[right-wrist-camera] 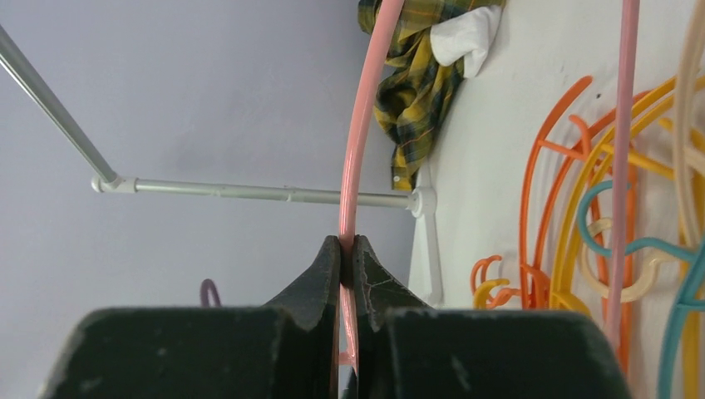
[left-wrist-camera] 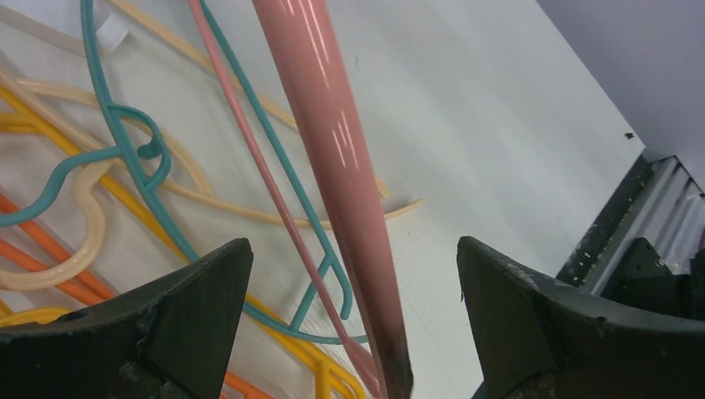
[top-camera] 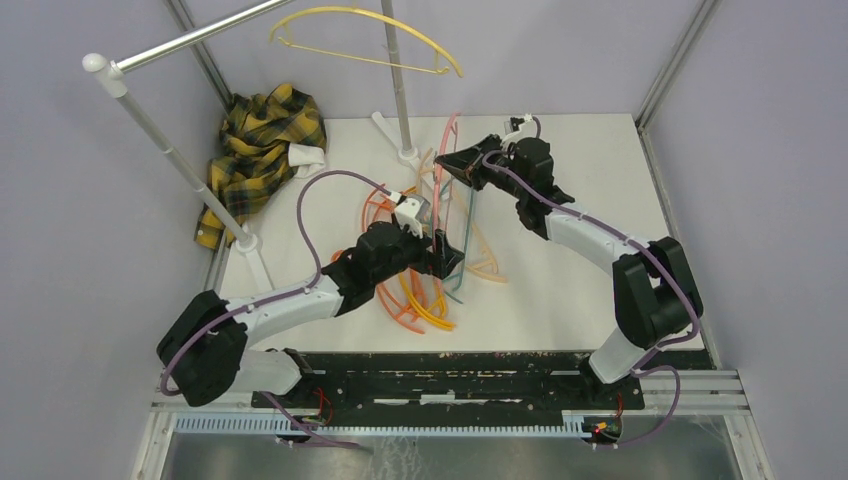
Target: Organize the hangers
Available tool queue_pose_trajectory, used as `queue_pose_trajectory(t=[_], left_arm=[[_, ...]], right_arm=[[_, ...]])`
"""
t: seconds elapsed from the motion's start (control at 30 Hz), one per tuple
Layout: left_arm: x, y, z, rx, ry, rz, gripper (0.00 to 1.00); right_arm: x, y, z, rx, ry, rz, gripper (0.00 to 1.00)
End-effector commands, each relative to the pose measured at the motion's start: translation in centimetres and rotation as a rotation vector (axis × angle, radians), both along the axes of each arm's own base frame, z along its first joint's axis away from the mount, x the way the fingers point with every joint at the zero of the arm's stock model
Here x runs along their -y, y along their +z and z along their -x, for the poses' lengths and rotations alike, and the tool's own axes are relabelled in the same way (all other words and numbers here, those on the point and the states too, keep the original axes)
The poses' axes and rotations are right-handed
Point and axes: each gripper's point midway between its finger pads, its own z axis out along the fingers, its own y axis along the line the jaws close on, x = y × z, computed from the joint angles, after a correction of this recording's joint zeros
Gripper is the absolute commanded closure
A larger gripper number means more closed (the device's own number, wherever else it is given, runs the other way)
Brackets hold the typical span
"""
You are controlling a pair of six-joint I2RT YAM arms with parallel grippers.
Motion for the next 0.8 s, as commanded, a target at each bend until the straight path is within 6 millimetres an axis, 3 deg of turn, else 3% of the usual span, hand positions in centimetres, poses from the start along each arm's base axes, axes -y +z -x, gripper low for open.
queue_pose_trajectory(t=[0.0, 0.07, 0.1, 0.17, 0.23, 0.27, 0.3, 0.37, 0.4, 0.43, 0.53, 0.6, 0.67, 0.77], left_arm=[[0.6, 0.5, -2.0, 0.027, 0.130, 0.036, 0.02], [0.1, -0.6, -2.4, 0.016, 0.184, 0.002, 0.08], [-0.1, -0.9, -2.5, 0.016, 0.208, -0.013, 0.15], [-0.5, -1.1, -2.6, 0.029, 0.232, -0.039, 0.41], [-0.6, -1.1, -2.6, 0.031, 0.237, -0.062, 0.79], [-0.7, -1.2, -2.6, 0.026, 0.242, -0.076, 0.92], [-1.0, -1.2, -2.7, 0.021, 0.256, -0.092, 0.97], [-1.6, -1.2, -2.8, 0.011, 0.286, -0.120, 0.97], [-2.1, -1.0, -2.9, 0.006, 0.318, -0.132, 0.97], [-2.9, -0.8, -3.0, 0.001, 0.355, -0.144, 0.97], [-6.3, -0.1, -3.1, -0.018, 0.519, -0.197, 0.97], [-9.7, 0.2, -2.8, -0.027, 0.655, -0.261, 0.97], [-12.3, 1.2, -2.5, -0.018, 0.761, -0.299, 0.97], [-15.5, 2.7, -2.3, -0.011, 0.898, -0.351, 0.97]], right_arm=[[-0.5, 6.1, 2.0, 0.098, 0.050, -0.188, 0.99], [-0.5, 6.5, 2.6, 0.099, 0.061, -0.196, 0.99], [-0.4, 6.5, 2.8, 0.098, 0.063, -0.192, 0.99], [-0.2, 6.3, 3.2, 0.095, 0.064, -0.173, 0.99], [-0.1, 6.0, 3.4, 0.095, 0.063, -0.150, 0.99], [-0.1, 5.7, 3.5, 0.091, 0.064, -0.134, 0.99], [-0.1, 5.3, 3.5, 0.080, 0.065, -0.113, 0.99], [-0.1, 4.2, 3.6, 0.061, 0.072, -0.070, 0.97], [0.0, 3.3, 3.6, 0.047, 0.074, -0.036, 0.85], [0.3, 2.1, 3.6, 0.028, 0.074, 0.011, 0.66], [2.2, -1.3, 4.0, 0.005, 0.036, 0.191, 0.29], [4.4, -3.0, 4.4, 0.034, -0.005, 0.374, 0.12], [6.9, -4.8, 4.5, 0.037, -0.056, 0.551, 0.02], [10.1, -6.3, 4.7, 0.037, -0.117, 0.756, 0.00]])
